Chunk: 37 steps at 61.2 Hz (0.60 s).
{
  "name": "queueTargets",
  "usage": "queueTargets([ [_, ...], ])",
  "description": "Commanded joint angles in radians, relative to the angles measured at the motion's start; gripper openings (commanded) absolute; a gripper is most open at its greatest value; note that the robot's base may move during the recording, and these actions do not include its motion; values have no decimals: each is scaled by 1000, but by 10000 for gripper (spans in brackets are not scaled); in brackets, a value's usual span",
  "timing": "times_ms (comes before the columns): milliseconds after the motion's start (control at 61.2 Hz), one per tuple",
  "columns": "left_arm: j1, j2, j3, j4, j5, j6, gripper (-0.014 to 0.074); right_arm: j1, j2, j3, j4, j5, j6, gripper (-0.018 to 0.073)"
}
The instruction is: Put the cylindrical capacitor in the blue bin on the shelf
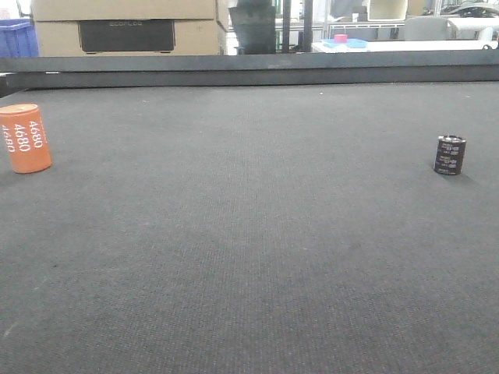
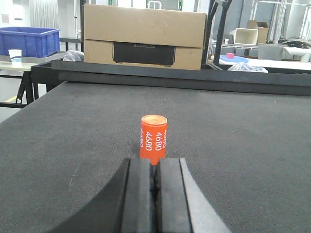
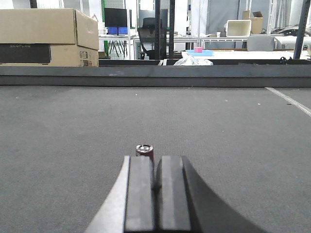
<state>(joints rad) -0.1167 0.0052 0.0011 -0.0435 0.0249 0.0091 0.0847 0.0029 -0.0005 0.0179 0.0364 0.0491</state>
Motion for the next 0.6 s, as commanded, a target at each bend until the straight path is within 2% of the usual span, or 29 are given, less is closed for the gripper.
queueTargets([
  [0, 4, -5, -1, 4, -19, -3, -111, -5, -3, 1, -10, -20, -6, -165],
  [588, 4, -5, -1, 4, -19, -3, -111, -5, -3, 1, -10, -20, -6, -165],
])
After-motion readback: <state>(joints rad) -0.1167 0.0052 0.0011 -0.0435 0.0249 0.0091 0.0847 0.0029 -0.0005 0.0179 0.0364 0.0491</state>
